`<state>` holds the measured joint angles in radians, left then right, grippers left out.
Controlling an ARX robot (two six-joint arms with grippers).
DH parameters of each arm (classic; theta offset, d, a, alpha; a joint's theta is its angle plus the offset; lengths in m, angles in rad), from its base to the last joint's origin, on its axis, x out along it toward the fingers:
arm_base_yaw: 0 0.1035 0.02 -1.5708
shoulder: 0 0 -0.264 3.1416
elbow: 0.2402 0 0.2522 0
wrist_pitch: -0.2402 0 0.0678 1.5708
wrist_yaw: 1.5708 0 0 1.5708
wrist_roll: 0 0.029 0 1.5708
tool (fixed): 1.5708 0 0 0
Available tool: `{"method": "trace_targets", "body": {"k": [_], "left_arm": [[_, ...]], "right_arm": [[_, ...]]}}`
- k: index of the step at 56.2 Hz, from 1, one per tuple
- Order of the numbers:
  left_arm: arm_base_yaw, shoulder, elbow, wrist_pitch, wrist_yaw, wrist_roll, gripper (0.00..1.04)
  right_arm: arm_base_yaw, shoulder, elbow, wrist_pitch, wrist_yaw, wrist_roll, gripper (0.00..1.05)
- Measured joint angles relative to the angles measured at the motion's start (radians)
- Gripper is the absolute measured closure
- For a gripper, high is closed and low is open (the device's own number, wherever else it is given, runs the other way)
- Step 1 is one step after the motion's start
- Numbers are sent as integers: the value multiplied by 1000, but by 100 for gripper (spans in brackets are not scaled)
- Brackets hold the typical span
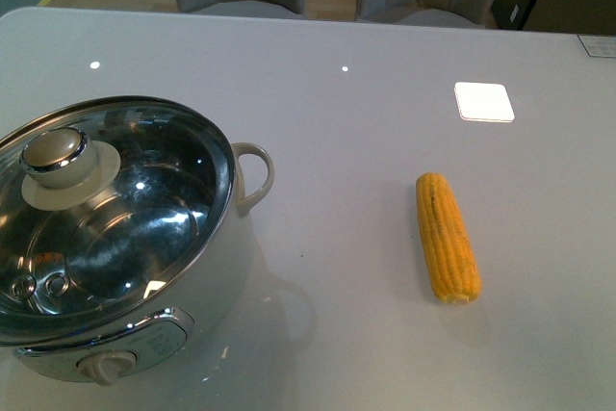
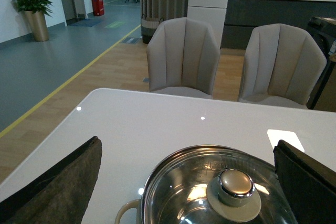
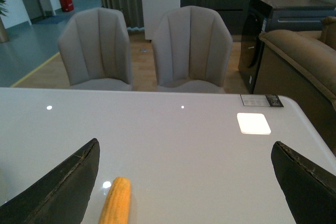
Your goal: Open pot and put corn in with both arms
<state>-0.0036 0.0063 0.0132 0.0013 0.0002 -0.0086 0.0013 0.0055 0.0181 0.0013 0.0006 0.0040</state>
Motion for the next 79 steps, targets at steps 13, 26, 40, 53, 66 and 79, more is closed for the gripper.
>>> {"method": "trace_targets", "body": {"k": [13, 26, 40, 53, 66, 79], "left_arm": [[0, 0, 0, 0, 0, 0, 7], [0, 0, 0, 0, 0, 0, 7], [0, 0, 0, 0, 0, 0, 7], [0, 323, 130, -239, 84, -120, 7], [-86, 808, 219, 231, -22, -142, 7], [-167, 1282, 325, 593, -77, -154, 7]], "right_arm": [[0, 0, 0, 0, 0, 0, 9], [0, 0, 0, 0, 0, 0, 9], [0, 0, 0, 0, 0, 0, 9], [0, 0, 0, 0, 0, 0, 9], [0, 0, 0, 0, 0, 0, 9], [0, 0, 0, 0, 0, 0, 9]]}}
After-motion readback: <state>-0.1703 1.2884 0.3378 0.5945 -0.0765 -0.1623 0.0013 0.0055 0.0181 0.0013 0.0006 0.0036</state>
